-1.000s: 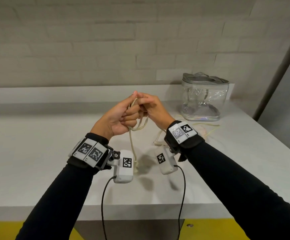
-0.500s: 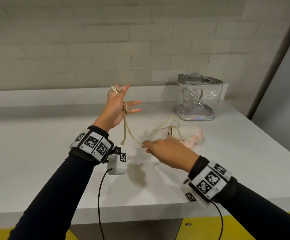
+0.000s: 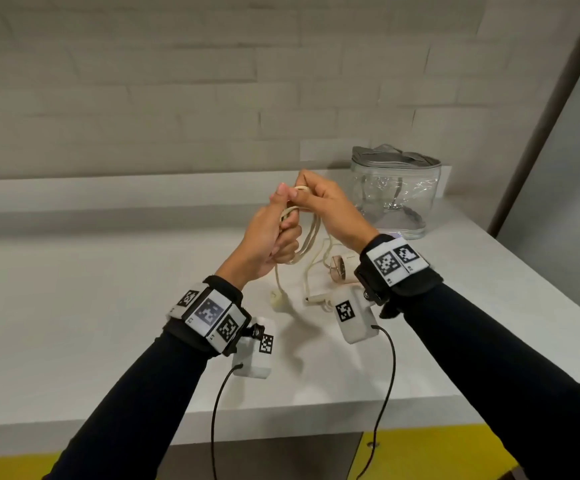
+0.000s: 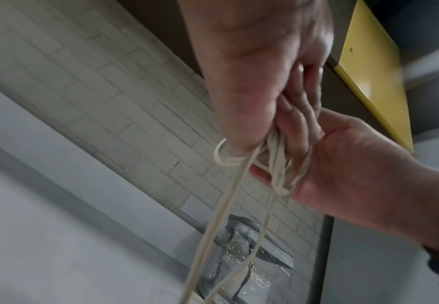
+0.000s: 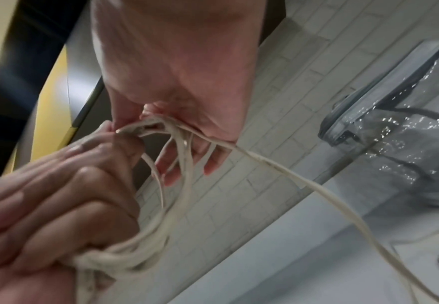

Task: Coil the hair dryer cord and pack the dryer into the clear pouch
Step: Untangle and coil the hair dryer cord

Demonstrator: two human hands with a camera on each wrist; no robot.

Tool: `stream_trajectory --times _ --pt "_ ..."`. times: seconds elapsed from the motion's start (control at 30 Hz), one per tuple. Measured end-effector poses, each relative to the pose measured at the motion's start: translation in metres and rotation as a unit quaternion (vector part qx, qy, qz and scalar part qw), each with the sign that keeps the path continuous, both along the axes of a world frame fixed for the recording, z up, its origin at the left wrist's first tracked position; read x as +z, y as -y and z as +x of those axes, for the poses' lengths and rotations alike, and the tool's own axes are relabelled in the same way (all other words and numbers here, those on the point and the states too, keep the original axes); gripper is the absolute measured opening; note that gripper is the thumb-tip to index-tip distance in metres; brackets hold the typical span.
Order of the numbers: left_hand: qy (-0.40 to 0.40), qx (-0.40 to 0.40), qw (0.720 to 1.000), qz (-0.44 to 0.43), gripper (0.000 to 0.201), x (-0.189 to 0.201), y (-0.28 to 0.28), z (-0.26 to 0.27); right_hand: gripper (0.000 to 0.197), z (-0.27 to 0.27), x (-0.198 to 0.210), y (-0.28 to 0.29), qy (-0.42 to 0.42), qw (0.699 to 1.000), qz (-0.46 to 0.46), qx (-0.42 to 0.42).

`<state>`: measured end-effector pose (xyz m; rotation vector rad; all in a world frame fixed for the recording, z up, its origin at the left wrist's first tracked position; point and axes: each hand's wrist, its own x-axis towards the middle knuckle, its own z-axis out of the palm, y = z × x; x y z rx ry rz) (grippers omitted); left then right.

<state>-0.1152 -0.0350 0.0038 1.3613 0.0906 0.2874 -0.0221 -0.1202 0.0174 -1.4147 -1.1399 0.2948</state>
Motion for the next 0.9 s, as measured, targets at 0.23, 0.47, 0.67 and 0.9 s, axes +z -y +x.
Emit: stream_trajectory --times 0.23,0.47,0.67,0.9 --pt "-0.001 -0.053 0.995 -0.084 0.064 0.0 -0.005 -0.01 0.027 -0.012 -0.004 -0.021 0.017 0.998 0.042 -0.034" --pt "-0.045 -0.103 0.985 -0.13 0.061 0.011 -0.025 -0.021 0.032 -0.016 -0.001 -0.026 0.124 0.989 0.042 -0.069" --pt "-0.005 -0.168 0.97 -0.177 0.064 0.017 -0.016 -0.023 0.032 -0.017 -0.003 -0.023 -0.008 0.997 0.075 0.007" --pt "0.067 -0.073 0.989 -0.109 0.051 0.033 -0.03 -0.031 0.039 -0.004 -0.052 -0.015 0.062 0.992 -0.084 -0.071"
